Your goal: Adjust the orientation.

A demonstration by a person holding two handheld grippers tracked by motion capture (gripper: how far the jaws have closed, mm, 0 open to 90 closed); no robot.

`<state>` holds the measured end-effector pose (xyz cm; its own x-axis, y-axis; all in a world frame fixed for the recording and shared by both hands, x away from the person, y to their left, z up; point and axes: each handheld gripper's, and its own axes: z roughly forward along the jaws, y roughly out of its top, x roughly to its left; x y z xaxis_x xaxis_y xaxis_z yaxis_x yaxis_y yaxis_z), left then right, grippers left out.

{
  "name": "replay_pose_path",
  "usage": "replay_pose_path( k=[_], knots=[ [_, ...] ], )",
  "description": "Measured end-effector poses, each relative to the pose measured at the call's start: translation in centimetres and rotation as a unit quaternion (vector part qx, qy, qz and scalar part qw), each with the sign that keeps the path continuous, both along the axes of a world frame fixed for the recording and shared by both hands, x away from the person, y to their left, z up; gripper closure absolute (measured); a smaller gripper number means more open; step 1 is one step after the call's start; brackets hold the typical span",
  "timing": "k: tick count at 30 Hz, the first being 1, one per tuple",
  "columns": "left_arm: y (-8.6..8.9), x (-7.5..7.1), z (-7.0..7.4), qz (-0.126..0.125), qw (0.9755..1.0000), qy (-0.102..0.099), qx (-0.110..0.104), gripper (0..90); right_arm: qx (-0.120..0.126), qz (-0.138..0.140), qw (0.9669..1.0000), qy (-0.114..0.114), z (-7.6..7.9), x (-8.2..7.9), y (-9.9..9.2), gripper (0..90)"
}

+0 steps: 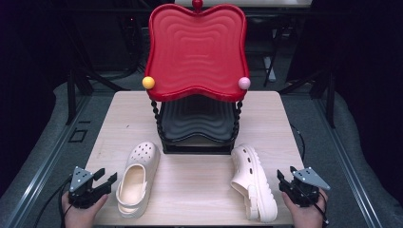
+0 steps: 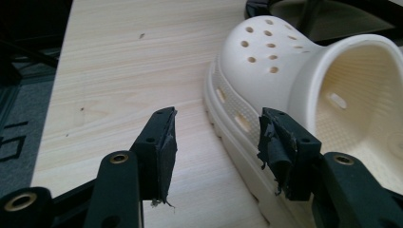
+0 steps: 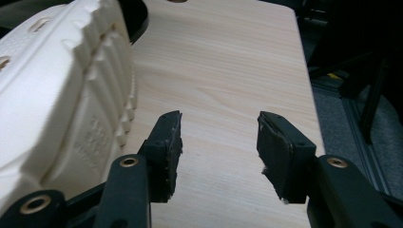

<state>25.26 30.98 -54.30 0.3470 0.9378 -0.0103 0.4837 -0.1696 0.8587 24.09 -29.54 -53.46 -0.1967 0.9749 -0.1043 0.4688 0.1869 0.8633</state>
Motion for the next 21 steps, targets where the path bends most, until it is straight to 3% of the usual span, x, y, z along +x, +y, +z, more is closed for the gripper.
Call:
replay_pose_path(
  k=[7, 15, 21],
  knots=[
    [0.2, -0.1, 0.1, 0.002, 1.0000, 0.004, 0.002, 53.7, 0.018, 0.020, 0.9996, 0.009, -0.1, -0.1, 0.2, 59.8],
    [-0.2, -0.6, 0.9, 0.001, 0.9999, -0.003, 0.013, 54.8, 0.011, 0.019, 0.9996, 0.016, 0.2, -0.4, 0.5, 60.8],
    [-0.9, -1.0, 1.6, -0.018, 0.9997, -0.011, 0.011, 54.4, 0.027, 0.017, 0.9994, 0.009, 0.2, -0.4, 0.5, 60.3]
  ],
)
